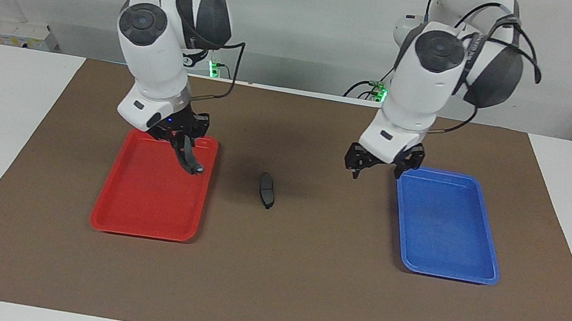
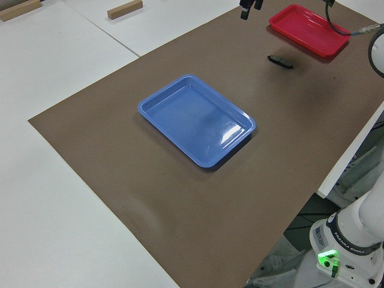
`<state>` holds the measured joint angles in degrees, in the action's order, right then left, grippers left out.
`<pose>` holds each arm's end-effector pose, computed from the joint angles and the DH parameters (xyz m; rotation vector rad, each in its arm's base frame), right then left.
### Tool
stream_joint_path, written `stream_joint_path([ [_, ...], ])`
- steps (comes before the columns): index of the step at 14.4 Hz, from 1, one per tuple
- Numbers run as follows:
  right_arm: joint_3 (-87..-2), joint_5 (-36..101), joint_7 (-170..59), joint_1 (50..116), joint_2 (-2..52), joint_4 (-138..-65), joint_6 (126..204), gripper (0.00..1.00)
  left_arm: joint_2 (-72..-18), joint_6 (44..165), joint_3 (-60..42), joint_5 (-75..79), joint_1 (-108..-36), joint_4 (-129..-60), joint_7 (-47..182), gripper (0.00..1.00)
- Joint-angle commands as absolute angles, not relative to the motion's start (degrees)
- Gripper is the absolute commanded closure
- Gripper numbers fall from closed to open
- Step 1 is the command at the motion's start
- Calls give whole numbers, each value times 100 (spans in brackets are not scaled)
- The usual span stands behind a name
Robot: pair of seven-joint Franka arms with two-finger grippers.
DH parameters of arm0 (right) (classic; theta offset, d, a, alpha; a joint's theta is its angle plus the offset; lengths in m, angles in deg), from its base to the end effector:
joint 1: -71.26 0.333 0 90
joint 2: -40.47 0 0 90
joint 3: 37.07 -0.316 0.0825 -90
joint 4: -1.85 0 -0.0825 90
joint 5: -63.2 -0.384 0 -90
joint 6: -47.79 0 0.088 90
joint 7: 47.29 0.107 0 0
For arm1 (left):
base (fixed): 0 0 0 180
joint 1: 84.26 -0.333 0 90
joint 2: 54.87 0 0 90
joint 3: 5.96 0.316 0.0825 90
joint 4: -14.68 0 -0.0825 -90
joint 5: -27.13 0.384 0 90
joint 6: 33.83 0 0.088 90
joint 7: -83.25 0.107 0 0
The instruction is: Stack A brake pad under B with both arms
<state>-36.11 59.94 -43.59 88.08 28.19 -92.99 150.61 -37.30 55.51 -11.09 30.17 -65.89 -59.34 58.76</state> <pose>0.5938 0.1745 0.4769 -3.0859 -0.3061 0.1282 0.5961 -0.2430 0.5714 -3.1019 -0.0318 0.0377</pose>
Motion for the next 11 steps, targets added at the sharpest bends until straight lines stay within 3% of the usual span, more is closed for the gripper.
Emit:
stream_joint_path([
  [1,-3602,5733,-3808,9155,2537,-9307,15526,100,-4334,5328,-221,2583,-6527,-6381,6959,0],
  [7,-3610,5599,-2892,9955,1658,-9245,16467,100,-5178,5231,187,2449,-7062,-7023,8079,0],
  [11,-3602,5634,-2945,10062,1534,-9508,16618,100,-5503,5274,20,2449,-7177,-7337,7842,0],
])
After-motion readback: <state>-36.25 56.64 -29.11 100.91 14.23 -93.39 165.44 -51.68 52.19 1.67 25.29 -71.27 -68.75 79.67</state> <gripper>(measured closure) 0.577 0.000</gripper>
